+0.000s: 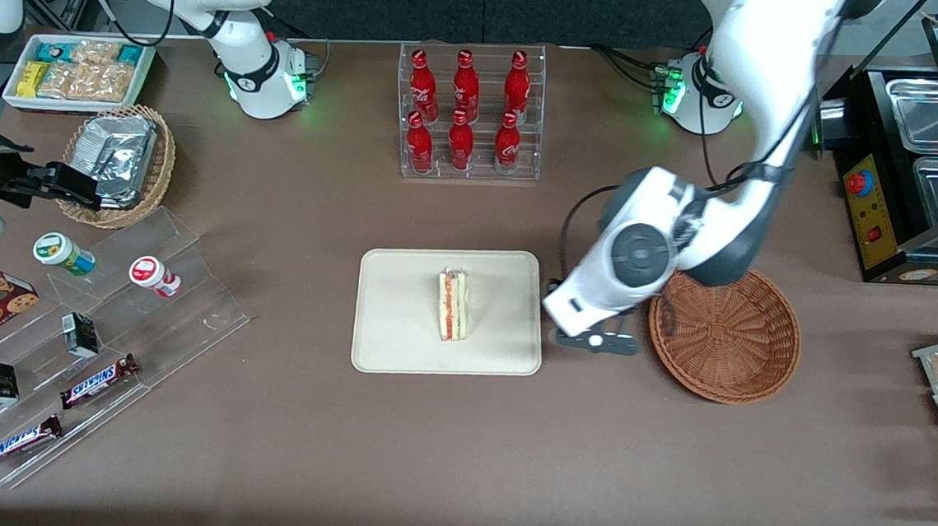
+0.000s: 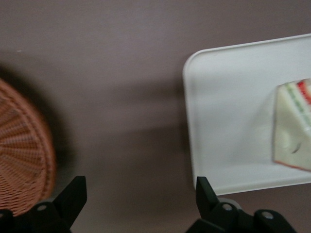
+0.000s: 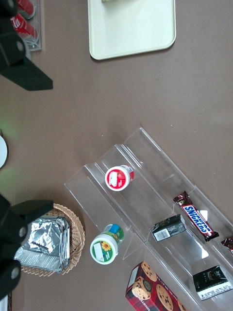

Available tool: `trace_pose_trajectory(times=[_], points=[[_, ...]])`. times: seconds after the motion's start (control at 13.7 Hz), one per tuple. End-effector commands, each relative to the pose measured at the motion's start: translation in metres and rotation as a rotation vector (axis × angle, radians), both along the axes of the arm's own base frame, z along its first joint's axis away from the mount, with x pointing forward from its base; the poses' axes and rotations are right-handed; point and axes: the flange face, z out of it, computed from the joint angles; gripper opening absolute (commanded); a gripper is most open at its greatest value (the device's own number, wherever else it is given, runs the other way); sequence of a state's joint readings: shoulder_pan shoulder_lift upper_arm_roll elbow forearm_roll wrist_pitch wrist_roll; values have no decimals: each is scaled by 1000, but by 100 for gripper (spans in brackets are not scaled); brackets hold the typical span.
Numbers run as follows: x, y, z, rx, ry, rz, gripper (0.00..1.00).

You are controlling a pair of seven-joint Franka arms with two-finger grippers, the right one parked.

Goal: Place sandwich from basket to tray

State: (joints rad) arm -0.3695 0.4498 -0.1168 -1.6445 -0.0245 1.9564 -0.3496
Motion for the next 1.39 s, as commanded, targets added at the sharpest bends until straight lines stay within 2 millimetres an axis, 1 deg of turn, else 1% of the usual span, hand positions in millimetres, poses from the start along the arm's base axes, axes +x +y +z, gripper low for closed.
trace_pose_trajectory(times=[0.0,0.07,0.22,0.29,0.44,0.59,0.8,0.95,1.32], points=[[-20,53,13,-15,-9,-43,99],[-21,71,19,-14,-8,-47,99],[-24,114,31,-23,-12,-92,99],[-27,132,41,-26,-20,-102,99],[-32,167,67,-29,-15,-123,99],[-40,192,104,-28,-27,-117,99],[-49,220,151,-23,-62,-72,99],[-50,231,172,-21,-64,-55,99],[-54,240,220,-8,-76,-46,99]])
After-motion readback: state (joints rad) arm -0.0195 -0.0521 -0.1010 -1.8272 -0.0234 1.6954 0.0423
